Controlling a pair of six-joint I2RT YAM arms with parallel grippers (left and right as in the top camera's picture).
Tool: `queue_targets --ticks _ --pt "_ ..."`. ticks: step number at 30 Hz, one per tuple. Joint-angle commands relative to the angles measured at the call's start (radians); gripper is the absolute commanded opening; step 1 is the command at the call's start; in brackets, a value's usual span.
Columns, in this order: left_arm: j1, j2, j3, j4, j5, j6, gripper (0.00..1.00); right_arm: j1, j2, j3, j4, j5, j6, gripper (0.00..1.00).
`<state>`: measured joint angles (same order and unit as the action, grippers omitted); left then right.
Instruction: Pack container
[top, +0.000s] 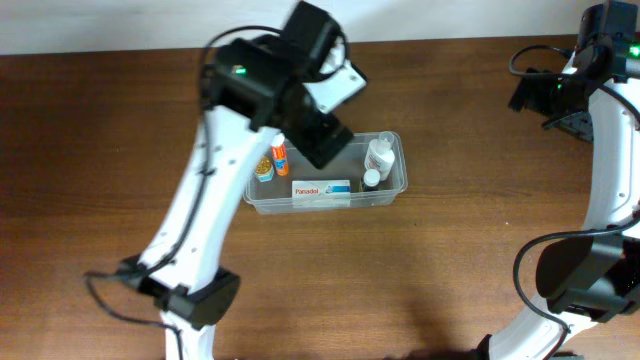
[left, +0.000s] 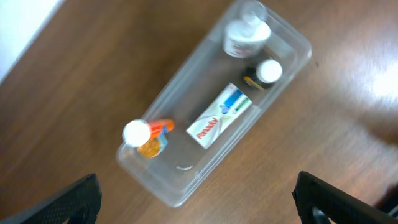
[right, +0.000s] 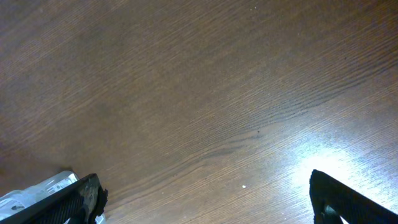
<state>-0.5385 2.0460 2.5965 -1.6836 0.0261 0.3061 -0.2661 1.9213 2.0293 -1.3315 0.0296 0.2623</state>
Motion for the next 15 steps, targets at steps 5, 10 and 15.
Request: queue_targets --ticks 5,10,15 --pt "0.066 -0.300 0.015 -0.004 -0.042 -0.093 0.99 -0.005 -0.028 0.018 0.000 0.009 0.008 0.98" --pt "0.126 -0.452 -0.034 -0.001 -0.105 -0.093 0.99 -0.005 -0.028 0.018 0.000 0.009 0.008 0.98" --pt "0.316 -0.705 -0.346 0.213 0.005 -0.093 0.99 -0.005 -0.028 0.018 0.000 0.009 0.008 0.98"
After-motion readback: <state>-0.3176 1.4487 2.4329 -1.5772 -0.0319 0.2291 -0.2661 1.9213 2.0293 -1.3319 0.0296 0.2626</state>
